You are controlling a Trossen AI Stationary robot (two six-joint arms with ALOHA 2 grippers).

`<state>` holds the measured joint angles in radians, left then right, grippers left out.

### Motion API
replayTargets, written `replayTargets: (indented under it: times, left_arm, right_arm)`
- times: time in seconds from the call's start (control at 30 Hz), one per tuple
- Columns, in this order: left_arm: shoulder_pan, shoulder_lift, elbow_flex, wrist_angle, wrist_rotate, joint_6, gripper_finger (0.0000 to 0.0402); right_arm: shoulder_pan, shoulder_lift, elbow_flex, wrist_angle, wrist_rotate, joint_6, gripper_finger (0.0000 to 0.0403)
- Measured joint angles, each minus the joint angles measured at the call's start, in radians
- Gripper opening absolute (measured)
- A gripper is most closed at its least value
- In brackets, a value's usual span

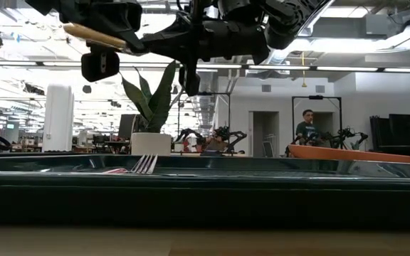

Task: Pick and place plate/cup/fork/spoon on tray
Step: Put the yellow spoon on the black tray to the left side of the pink fork

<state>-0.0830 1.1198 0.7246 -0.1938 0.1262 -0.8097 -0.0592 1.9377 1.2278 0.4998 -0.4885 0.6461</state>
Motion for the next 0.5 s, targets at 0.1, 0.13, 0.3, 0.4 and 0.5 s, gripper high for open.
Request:
replayTargets:
  times: [0.1, 0.13, 0.3, 0.4, 0.5]
  left_arm:
    - [0.001, 0.000, 0.000, -0.002, -0.017, 0.000, 0.0000]
    - [0.000, 0.000, 0.000, -0.001, -0.022, 0.000, 0.0000]
    - [0.000, 0.000, 0.000, -0.027, -0.046, -0.015, 0.0008]
    - [0.001, -0.003, 0.003, -0.075, -0.043, -0.019, 0.0036]
    - [0.001, -0.002, 0.003, -0.108, -0.052, -0.026, 0.0080]
  right_arm:
    - [-0.001, 0.000, 0.001, -0.016, -0.001, 0.000, 0.0011]
    - [-0.001, 0.000, 0.002, -0.020, -0.001, 0.000, 0.0010]
    - [-0.002, 0.000, 0.002, -0.027, 0.026, 0.019, 0.0004]
    - [-0.016, 0.003, -0.002, -0.049, 0.027, 0.035, 0.0002]
    - [-0.030, 0.005, -0.002, -0.073, 0.029, 0.033, 0.0002]
